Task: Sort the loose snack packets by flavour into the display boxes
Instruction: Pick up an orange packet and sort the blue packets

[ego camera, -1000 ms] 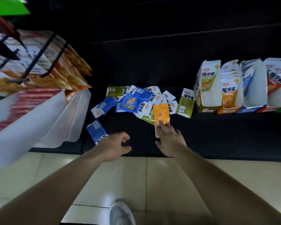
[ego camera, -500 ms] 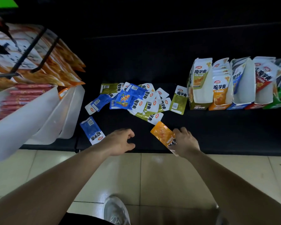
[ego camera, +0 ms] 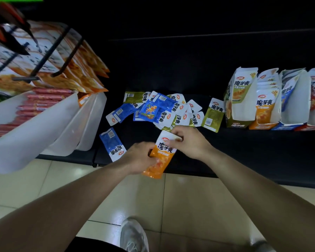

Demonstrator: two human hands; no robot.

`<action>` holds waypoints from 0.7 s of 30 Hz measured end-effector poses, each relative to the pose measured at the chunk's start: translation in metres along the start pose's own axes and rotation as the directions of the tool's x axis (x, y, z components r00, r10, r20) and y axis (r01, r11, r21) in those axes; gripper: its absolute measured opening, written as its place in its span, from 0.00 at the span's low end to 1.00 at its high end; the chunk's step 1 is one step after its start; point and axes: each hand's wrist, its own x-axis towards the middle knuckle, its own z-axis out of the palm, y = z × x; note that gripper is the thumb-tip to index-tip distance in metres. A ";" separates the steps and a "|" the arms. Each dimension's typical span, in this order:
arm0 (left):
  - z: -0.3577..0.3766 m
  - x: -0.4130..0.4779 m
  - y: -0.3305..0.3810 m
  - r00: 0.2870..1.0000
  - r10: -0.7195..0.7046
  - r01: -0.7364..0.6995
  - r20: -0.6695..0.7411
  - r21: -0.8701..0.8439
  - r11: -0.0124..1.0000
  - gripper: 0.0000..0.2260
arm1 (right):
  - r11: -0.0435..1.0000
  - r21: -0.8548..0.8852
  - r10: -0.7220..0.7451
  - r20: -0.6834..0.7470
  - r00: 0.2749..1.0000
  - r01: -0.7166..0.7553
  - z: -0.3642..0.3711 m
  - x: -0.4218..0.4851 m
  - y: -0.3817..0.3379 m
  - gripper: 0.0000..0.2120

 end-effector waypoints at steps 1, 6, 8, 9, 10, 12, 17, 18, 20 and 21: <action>-0.003 -0.002 -0.003 0.999 -0.034 0.034 -0.025 -0.020 0.999 0.04 | 0.996 -0.084 0.002 -0.036 0.999 -0.005 0.002 0.007 0.004 0.13; -0.018 -0.019 -0.015 0.979 -0.162 0.148 -0.126 -0.112 0.983 0.07 | 0.761 -0.648 0.063 0.024 0.998 -0.033 0.003 0.047 0.030 0.36; -0.023 -0.008 -0.020 0.968 -0.193 0.176 -0.157 -0.118 0.977 0.08 | 0.731 -0.681 0.109 0.052 0.993 -0.045 0.008 0.083 0.039 0.39; -0.026 0.001 -0.023 0.961 -0.214 0.192 -0.173 -0.137 0.972 0.08 | 0.724 -0.687 0.129 0.058 0.990 -0.054 0.011 0.104 0.040 0.40; -0.029 0.000 -0.020 0.962 -0.216 0.192 -0.170 -0.149 0.970 0.08 | 0.716 -0.694 0.153 0.060 0.986 -0.069 0.013 0.109 0.037 0.40; -0.034 0.000 -0.018 0.964 -0.204 0.177 -0.168 -0.162 0.971 0.08 | 0.710 -0.700 0.187 0.093 0.978 -0.069 0.016 0.116 0.029 0.41; -0.040 0.004 -0.016 0.962 -0.185 0.145 -0.203 -0.197 0.970 0.04 | 0.665 -0.742 0.096 0.201 0.975 0.087 0.042 0.080 0.037 0.43; -0.042 0.005 -0.015 0.960 -0.185 0.146 -0.211 -0.190 0.971 0.04 | 0.654 -0.746 0.072 0.227 0.971 0.126 0.049 0.067 0.040 0.42; -0.042 0.008 -0.017 0.957 -0.186 0.152 -0.222 -0.162 0.975 0.04 | 0.637 -0.751 0.057 0.273 0.960 0.176 0.057 0.045 0.046 0.39; -0.041 0.009 -0.019 0.957 -0.188 0.158 -0.222 -0.146 0.976 0.04 | 0.629 -0.754 0.038 0.272 0.962 0.188 0.057 0.038 0.048 0.37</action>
